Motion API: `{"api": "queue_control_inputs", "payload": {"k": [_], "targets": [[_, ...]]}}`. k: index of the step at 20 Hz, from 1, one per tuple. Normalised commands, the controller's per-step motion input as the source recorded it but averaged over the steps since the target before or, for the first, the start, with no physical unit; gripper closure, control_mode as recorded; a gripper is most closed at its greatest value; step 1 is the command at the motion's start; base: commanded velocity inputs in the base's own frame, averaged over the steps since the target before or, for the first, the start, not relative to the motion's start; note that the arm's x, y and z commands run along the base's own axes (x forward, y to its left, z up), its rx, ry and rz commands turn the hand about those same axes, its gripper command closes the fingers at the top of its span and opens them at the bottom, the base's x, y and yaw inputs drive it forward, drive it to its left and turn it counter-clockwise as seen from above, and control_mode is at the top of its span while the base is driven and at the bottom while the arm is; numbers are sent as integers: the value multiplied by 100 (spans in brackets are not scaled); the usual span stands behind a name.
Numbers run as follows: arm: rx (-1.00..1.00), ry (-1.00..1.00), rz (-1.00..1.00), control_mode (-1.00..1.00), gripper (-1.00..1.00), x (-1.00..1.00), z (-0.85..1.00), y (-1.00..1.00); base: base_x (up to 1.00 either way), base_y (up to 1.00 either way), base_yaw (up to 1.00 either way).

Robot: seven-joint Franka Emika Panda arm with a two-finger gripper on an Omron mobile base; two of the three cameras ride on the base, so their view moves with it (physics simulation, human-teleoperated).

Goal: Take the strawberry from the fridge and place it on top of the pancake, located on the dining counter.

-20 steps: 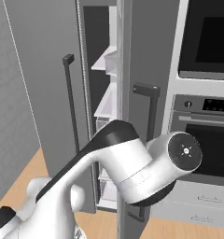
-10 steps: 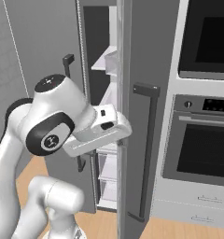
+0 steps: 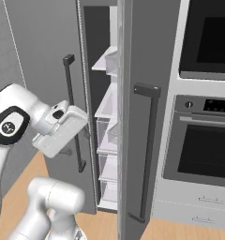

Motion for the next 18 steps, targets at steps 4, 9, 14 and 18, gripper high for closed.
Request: {"api": "queue_control_inputs", "payload": {"k": [4,9,14,18], "targets": [[-1,-7,0,-100,-100,62,-42,-1,0,0,0],[-1,-17,0,-100,-100,82,-43,1,0,0,0],[0,-2,0,-100,-100,76,-4,-1,0,0,0],[0,0,1,-100,-100,79,-17,-6,0,0,0]]}}
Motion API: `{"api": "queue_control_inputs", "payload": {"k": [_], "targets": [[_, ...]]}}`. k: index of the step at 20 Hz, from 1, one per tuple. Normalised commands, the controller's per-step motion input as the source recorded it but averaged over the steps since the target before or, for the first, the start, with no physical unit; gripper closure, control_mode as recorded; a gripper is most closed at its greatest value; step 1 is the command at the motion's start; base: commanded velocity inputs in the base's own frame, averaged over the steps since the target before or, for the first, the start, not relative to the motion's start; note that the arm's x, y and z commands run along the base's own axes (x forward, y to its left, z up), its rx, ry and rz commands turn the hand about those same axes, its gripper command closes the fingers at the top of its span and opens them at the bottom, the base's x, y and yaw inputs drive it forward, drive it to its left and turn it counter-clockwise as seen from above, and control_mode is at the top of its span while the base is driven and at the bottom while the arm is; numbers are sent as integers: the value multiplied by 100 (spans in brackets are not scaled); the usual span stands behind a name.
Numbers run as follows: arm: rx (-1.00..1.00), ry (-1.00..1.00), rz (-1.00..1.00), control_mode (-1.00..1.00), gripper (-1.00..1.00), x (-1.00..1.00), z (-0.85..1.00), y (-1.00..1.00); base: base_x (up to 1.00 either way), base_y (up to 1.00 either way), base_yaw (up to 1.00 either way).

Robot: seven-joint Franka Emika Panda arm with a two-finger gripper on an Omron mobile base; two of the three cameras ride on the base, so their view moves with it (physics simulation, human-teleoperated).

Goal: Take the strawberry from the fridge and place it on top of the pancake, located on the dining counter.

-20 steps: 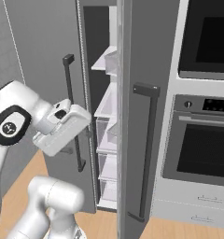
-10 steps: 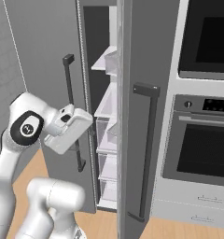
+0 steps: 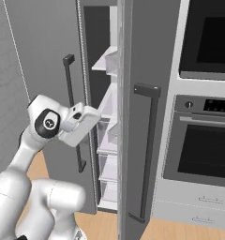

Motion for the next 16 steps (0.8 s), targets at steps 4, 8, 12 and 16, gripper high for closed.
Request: {"api": "queue_control_inputs", "payload": {"k": [4,8,12,16], "targets": [[0,0,2,-100,-100,65,-28,-3,0,0,0],[0,0,0,-100,-100,32,-33,-44,0,0,0],[0,0,0,-100,-100,4,-33,-56,0,0,0],[0,0,0,-100,-100,0,-34,-49,0,0,0]]}}
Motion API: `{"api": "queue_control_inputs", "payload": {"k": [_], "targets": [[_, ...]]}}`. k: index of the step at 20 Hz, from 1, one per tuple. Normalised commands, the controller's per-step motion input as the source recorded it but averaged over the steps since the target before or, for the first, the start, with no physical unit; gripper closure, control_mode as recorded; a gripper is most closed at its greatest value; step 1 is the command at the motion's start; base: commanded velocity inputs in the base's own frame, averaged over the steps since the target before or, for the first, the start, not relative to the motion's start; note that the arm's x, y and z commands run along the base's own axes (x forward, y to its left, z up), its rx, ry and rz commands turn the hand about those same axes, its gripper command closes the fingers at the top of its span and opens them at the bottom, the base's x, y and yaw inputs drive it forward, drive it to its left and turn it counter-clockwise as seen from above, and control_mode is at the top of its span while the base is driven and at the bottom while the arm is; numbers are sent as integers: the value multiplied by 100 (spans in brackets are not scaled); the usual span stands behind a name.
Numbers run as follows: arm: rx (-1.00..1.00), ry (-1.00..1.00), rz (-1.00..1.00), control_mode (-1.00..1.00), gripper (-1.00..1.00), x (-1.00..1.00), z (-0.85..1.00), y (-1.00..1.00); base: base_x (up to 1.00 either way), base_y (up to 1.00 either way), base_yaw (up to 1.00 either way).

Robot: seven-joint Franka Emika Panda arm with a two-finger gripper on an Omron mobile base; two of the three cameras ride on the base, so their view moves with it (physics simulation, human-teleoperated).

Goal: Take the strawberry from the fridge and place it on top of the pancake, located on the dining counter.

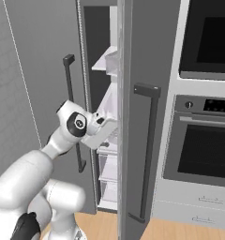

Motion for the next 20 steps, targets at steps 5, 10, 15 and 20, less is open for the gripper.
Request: {"api": "queue_control_inputs", "payload": {"k": [5,10,15,20], "targets": [[0,0,0,-100,-100,0,-24,-61,0,0,0],[0,0,0,-100,-100,0,-2,-78,0,0,0],[0,0,0,-100,-100,0,0,-71,0,0,0],[0,0,1,-100,-100,-1,1,-27,0,0,0]]}}
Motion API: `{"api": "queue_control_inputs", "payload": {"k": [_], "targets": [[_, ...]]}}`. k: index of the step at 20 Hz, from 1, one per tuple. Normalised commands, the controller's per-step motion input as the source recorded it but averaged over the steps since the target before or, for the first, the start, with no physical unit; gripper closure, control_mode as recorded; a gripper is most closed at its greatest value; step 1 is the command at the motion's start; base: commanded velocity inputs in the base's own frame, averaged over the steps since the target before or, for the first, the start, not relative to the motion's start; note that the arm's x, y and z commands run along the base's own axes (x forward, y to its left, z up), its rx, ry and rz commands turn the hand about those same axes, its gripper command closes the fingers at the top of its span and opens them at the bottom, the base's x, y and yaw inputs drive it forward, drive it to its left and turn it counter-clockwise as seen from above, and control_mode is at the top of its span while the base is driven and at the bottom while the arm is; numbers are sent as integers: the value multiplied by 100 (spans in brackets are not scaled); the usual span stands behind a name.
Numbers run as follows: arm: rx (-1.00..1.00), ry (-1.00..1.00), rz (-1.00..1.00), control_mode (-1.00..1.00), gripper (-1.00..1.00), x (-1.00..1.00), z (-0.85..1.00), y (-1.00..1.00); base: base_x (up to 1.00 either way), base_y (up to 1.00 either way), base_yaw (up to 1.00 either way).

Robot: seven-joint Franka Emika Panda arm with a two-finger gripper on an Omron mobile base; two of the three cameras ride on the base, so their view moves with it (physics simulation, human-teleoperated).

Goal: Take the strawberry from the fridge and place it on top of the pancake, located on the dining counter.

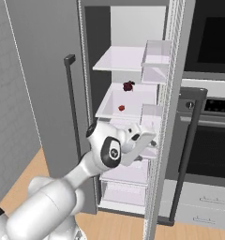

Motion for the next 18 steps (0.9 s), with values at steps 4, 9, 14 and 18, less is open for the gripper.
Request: {"api": "queue_control_inputs", "payload": {"k": [4,9,14,18], "targets": [[-1,-1,1,-100,-100,-21,11,0,0,0,0],[-7,0,0,-100,-100,-42,37,14,0,0,0],[-7,5,0,-100,-100,-55,61,27,0,0,0],[3,6,5,-100,-100,-13,18,36,0,0,0]]}}
